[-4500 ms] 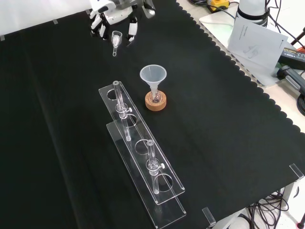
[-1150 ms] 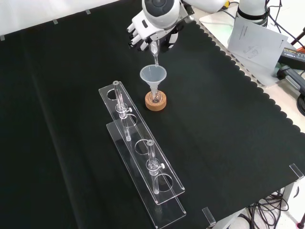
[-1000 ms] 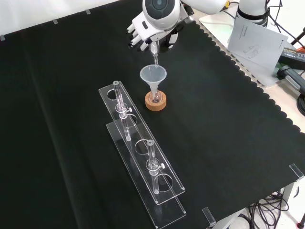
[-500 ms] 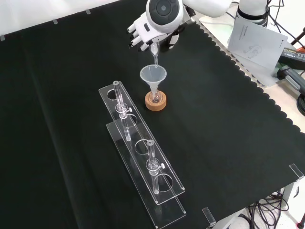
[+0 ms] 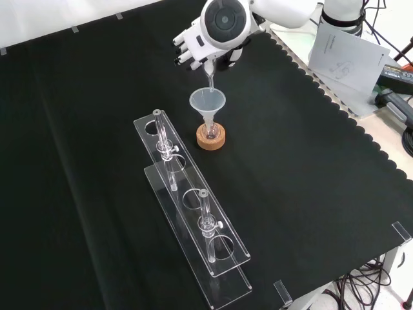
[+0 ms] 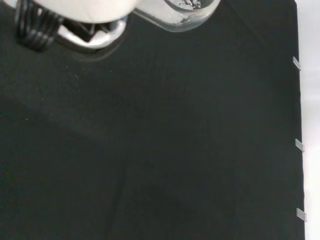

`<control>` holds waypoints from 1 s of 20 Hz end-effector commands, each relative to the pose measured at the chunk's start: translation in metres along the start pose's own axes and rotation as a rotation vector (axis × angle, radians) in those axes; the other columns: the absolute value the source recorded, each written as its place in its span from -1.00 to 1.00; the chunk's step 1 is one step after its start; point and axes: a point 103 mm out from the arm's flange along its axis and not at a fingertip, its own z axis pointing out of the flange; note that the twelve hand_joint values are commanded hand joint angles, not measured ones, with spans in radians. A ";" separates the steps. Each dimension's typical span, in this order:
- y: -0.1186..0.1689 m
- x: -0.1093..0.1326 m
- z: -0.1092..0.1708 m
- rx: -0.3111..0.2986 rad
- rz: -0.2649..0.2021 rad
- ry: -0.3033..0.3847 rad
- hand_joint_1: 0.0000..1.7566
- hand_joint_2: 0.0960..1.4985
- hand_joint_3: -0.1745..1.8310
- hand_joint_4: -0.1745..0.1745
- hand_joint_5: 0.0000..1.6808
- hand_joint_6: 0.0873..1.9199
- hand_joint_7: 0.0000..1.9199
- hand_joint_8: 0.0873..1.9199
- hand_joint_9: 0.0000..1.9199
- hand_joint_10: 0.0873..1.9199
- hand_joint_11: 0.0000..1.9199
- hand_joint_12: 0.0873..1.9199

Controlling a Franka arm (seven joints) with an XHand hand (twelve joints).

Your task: Pour all the NaCl from the weighing funnel into the round-bottom flask.

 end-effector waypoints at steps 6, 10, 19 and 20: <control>0.003 0.003 -0.002 0.023 0.017 -0.030 0.26 -0.09 -0.28 1.00 0.44 -0.28 -0.49 -0.36 -0.15 -0.60 -0.34 0.18; 0.004 0.002 -0.002 0.043 0.034 -0.049 0.26 -0.09 -0.28 1.00 0.44 -0.28 -0.49 -0.36 -0.15 -0.60 -0.34 0.18; 0.005 0.004 -0.002 0.031 0.027 -0.094 0.25 -0.09 -0.28 1.00 0.44 -0.28 -0.49 -0.36 -0.15 -0.60 -0.34 0.18; 0.005 0.004 -0.002 0.030 0.027 -0.100 0.25 -0.09 -0.28 1.00 0.44 -0.28 -0.49 -0.36 -0.15 -0.60 -0.34 0.18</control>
